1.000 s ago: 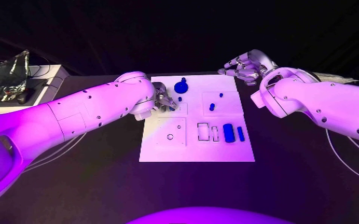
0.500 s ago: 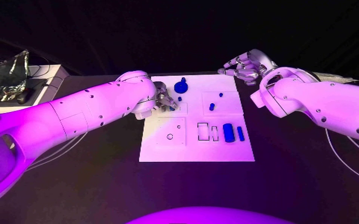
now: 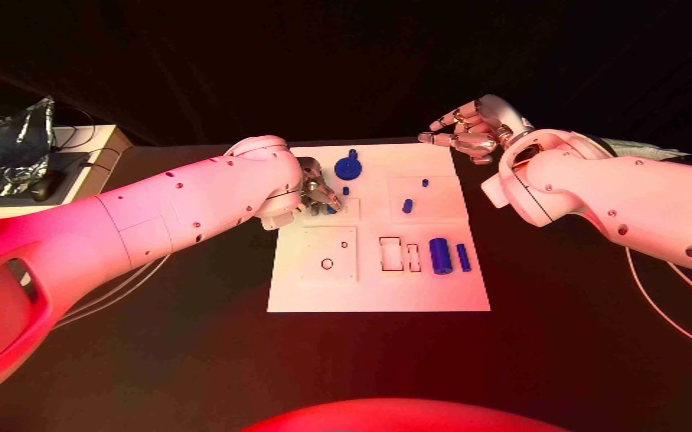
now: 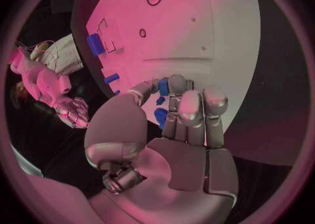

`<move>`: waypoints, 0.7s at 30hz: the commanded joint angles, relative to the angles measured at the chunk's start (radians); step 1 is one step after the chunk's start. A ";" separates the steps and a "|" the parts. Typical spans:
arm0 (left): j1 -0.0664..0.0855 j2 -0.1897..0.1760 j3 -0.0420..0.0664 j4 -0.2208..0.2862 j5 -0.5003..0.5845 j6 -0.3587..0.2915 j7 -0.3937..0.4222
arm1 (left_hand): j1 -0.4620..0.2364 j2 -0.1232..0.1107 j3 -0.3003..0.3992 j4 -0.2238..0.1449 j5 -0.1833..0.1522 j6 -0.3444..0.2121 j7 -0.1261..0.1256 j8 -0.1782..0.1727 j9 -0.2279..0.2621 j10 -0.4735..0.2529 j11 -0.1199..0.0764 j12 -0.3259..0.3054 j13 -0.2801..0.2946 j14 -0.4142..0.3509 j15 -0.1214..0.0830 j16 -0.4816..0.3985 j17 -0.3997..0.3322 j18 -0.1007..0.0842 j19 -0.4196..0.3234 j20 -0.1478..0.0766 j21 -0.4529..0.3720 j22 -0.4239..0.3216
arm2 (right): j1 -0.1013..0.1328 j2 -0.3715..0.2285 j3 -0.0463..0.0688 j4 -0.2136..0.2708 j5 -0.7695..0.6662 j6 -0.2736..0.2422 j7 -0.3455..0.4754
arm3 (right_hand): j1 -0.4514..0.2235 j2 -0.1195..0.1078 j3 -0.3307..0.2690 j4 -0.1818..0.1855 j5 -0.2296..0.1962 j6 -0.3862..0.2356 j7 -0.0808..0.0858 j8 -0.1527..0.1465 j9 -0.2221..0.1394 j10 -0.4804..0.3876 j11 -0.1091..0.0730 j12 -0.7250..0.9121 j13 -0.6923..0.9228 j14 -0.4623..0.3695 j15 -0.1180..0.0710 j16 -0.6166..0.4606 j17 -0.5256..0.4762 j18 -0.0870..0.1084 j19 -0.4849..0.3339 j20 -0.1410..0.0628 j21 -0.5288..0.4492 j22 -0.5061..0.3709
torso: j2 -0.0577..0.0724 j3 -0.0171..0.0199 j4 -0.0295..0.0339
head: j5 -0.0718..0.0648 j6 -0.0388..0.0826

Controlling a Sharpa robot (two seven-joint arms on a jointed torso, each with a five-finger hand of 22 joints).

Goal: Assemble the parts on the task board

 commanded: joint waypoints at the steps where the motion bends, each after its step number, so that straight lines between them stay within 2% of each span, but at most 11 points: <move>1: -0.008 0.005 -0.006 0.000 0.008 0.041 -0.010 | 0.053 0.042 0.044 -0.059 -0.006 0.007 -0.003 -0.005 0.035 0.001 -0.007 -0.002 0.002 0.008 0.002 0.006 0.001 -0.007 0.007 0.002 -0.005 0.001 | 0.000 0.000 0.000 0.002 -0.010 0.007 0.008 | -0.004 0.005 0.000 -0.006 0.003 0.001 0.004 -0.003 -0.001 -0.002 -0.007 -0.002 -0.001 0.003 -0.005 -0.002 0.000 0.002 0.040 -0.007 -0.003 0.157 | 0.000 -0.0006 0.0011 | -0.001 0.000; 4: -0.008 0.005 -0.007 -0.001 0.008 0.039 -0.011 | 0.061 0.055 -0.051 -0.027 -0.006 0.014 -0.009 -0.009 0.031 -0.002 -0.009 0.002 0.005 0.008 0.001 0.006 0.002 -0.011 0.009 -0.002 -0.008 0.004 | 0.000 0.000 0.000 0.003 -0.010 0.006 0.008 | -0.004 0.005 0.000 -0.006 0.003 0.001 0.004 -0.003 -0.001 -0.002 -0.007 -0.002 -0.001 0.003 -0.005 -0.002 0.000 0.002 0.040 -0.007 -0.003 0.157 | 0.000 -0.0004 0.0013 | -0.002 -0.001; 12: -0.009 0.004 -0.007 -0.002 0.008 0.034 -0.013 | 0.091 0.065 -0.184 0.032 -0.007 0.024 -0.010 -0.019 0.023 -0.005 -0.012 0.004 0.007 0.008 -0.001 0.005 0.002 -0.014 0.013 -0.005 -0.017 0.012 | 0.000 -0.001 0.000 0.004 -0.010 0.005 0.008 | -0.005 0.003 0.000 -0.004 0.004 0.001 0.004 -0.004 -0.001 -0.002 -0.007 -0.003 -0.002 0.002 -0.005 -0.005 -0.003 0.003 0.039 -0.007 -0.007 0.156 | 0.000 -0.0005 0.0009 | -0.001 -0.002; 14: -0.009 0.004 -0.007 -0.003 0.009 0.032 -0.013 | 0.087 0.062 -0.204 0.041 -0.009 0.027 -0.013 -0.018 0.022 -0.004 -0.009 0.005 0.007 0.008 0.000 0.005 0.003 -0.015 0.014 -0.005 -0.018 0.013 | 0.000 -0.002 0.000 0.004 -0.010 0.005 0.008 | -0.005 0.003 0.000 -0.004 0.004 0.001 0.004 -0.004 -0.001 -0.002 -0.007 -0.003 -0.002 0.002 -0.005 -0.005 -0.003 0.003 0.039 -0.007 -0.007 0.156 | 0.000 -0.0006 0.0007 | -0.002 -0.002; 17: -0.009 0.003 -0.007 -0.004 0.009 0.027 -0.014 | 0.097 0.075 -0.286 0.066 -0.008 0.030 -0.013 -0.019 0.022 -0.004 -0.009 0.006 0.007 0.008 0.001 0.005 0.003 -0.015 0.016 -0.006 -0.022 0.017 | 0.000 -0.002 0.000 0.005 -0.010 0.004 0.008 | -0.005 0.003 0.000 -0.004 0.004 0.001 0.004 -0.004 -0.001 -0.002 -0.007 -0.003 -0.002 0.002 -0.005 -0.005 -0.003 0.003 0.039 -0.007 -0.007 0.156 | 0.000 -0.0006 0.0009 | -0.002 -0.001; 21: -0.009 0.003 -0.007 -0.005 0.009 0.022 -0.015 | 0.111 0.090 -0.351 0.089 -0.009 0.032 -0.013 -0.019 0.021 -0.004 -0.008 0.007 0.007 0.007 0.000 0.005 0.003 -0.015 0.016 -0.006 -0.026 0.021 | 0.000 -0.003 0.000 0.005 -0.010 0.004 0.009 | -0.005 0.003 0.000 -0.004 0.004 0.001 0.004 -0.004 -0.001 -0.002 -0.007 -0.003 -0.002 0.002 -0.005 -0.005 -0.003 0.003 0.039 -0.007 -0.007 0.156 | 0.000 -0.0005 0.0003 | -0.002 -0.001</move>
